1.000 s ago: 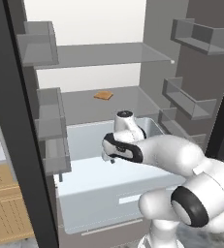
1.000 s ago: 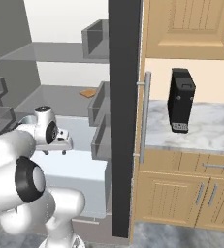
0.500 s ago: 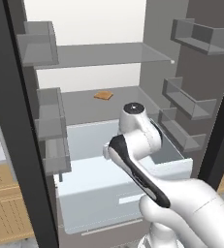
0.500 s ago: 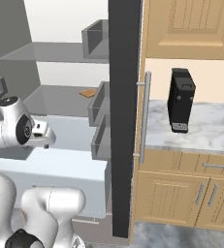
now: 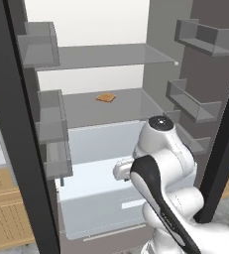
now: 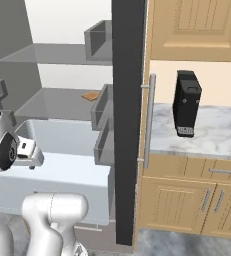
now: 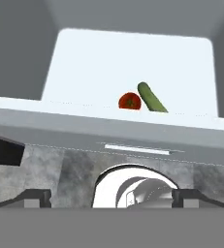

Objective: Place the tomato and cucumber inside the fridge drawer. Close the drawer after placing the vegetables.

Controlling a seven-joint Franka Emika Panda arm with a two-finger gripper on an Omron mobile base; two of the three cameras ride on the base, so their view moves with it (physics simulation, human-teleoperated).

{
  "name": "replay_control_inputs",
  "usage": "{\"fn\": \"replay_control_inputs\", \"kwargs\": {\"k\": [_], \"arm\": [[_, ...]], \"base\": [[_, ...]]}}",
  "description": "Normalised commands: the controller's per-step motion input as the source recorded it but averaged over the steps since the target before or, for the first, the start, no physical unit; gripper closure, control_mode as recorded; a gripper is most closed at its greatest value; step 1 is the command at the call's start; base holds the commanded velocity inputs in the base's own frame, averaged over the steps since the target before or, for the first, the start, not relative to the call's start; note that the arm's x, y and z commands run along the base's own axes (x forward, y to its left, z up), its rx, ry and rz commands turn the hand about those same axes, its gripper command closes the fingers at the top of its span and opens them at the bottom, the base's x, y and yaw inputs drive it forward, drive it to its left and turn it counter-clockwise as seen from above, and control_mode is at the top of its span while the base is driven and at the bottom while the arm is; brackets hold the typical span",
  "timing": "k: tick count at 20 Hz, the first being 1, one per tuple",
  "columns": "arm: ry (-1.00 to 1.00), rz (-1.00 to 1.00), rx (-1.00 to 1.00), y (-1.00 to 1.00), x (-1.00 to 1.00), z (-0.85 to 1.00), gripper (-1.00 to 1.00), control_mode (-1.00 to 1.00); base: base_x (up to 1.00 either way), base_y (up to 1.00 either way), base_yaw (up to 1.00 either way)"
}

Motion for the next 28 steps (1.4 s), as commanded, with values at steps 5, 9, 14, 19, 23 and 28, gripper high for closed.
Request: {"fn": "replay_control_inputs", "kwargs": {"k": [5, 9, 14, 19, 23, 28], "arm": [[0.10, -0.01, 0.02, 0.04, -0.04, -0.66, -1.00, -1.00], [-0.02, 0.00, 0.08, -0.02, 0.00, -0.62, -1.00, -1.00], [-0.12, 0.01, 0.06, -0.06, 0.11, -0.63, -1.00, -1.00], [-0.35, 0.07, 0.03, -0.19, 0.43, -0.50, -1.00, -1.00], [-0.31, 0.04, 0.03, -0.02, 0.69, -0.40, -1.00, -1.00], [-0.14, 0.03, 0.07, 0.00, 0.74, -0.16, -1.00, -1.00]], "base": [[0.00, 0.00, 0.00], [0.00, 0.00, 0.00], [0.00, 0.00, 0.00], [0.00, 0.00, 0.00], [0.00, 0.00, 0.00], [0.00, 0.00, 0.00]]}}
